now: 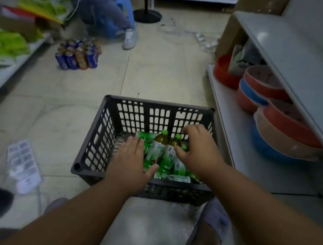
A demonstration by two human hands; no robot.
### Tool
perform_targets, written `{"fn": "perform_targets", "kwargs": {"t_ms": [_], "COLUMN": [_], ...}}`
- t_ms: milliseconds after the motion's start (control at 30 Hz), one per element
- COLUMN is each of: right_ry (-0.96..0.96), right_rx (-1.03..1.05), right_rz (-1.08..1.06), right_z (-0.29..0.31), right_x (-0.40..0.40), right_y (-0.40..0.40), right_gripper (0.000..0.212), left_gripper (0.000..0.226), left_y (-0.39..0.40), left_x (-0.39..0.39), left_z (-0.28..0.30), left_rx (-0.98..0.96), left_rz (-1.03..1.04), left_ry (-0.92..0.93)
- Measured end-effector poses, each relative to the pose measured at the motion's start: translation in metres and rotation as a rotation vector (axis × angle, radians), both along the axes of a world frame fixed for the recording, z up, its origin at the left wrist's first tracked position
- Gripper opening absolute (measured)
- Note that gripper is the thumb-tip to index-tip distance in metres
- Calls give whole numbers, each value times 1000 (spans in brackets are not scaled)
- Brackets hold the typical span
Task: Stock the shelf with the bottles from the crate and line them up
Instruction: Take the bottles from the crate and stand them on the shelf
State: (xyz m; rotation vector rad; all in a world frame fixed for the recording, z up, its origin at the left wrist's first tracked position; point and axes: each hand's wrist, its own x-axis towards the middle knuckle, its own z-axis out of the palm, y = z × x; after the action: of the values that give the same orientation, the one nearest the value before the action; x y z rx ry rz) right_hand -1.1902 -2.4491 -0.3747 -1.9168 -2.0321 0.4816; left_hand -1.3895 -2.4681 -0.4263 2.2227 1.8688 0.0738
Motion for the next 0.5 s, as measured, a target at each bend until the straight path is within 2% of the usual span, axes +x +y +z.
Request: {"fn": "perform_targets", "kwargs": {"t_ms": [133, 233, 500], "right_ry": [-68, -121, -227], "right_rx": [-130, -232, -629], "right_rz": [120, 194, 407], "right_z": [-51, -79, -156], "right_x": [-5, -7, -34], "right_y": [32, 48, 78], "right_gripper": [40, 46, 58], "left_gripper": [97, 101, 104], "left_y": [4, 18, 26], "left_x": [-8, -9, -12], "left_z": [-48, -69, -91], "left_rx": [-45, -103, -37], "left_rz": [150, 238, 204], "left_ry": [30, 38, 65]}}
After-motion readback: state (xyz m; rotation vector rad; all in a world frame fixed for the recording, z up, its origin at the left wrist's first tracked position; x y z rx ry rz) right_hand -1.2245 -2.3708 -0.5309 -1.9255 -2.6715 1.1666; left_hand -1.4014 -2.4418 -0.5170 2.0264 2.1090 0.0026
